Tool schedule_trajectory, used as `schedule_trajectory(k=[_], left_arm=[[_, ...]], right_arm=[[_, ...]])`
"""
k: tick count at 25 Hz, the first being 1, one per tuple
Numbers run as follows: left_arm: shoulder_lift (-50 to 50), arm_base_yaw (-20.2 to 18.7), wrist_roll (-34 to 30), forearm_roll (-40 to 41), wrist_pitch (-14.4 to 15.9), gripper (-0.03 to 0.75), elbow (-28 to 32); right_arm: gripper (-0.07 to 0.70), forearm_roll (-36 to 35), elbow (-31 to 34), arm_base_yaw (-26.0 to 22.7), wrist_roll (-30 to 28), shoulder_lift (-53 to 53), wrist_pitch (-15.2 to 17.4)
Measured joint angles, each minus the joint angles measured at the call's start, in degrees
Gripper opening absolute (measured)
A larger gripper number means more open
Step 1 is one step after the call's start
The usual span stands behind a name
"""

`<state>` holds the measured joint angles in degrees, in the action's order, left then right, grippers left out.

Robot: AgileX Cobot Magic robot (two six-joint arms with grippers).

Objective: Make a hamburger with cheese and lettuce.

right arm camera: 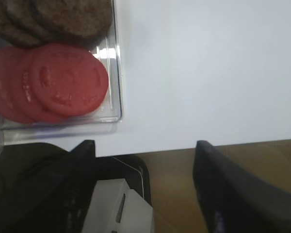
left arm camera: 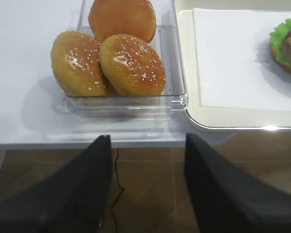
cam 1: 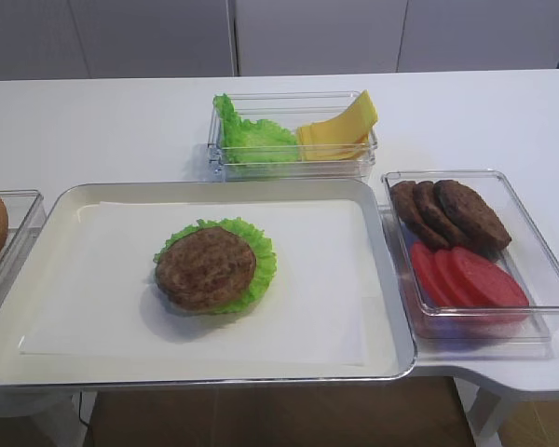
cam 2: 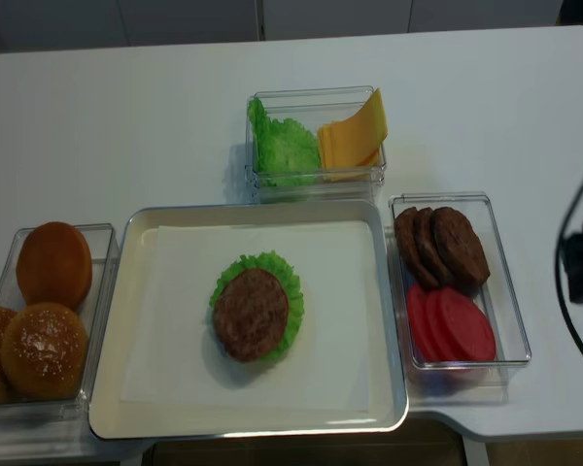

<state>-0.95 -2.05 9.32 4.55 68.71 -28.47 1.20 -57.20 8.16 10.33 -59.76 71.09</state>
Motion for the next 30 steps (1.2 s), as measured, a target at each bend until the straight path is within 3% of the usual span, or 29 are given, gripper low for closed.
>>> schedule_trajectory(k=[14,22,30], left_arm=[[0.00,0.00,0.00,0.00,0.00,0.362,0.00],[0.00,0.00,0.00,0.00,0.00,0.362,0.00],[0.00,0.00,0.00,0.00,0.00,0.362,0.00]], right_arm=[[0.468,-0.05,16.44,0.00,-1.11,32.95,1.38],[0.468,-3.50,20.79,0.00,-3.82,44.97,1.73],[0.468,-5.36,21.23,-0.13,-7.03,53.50,1.95]])
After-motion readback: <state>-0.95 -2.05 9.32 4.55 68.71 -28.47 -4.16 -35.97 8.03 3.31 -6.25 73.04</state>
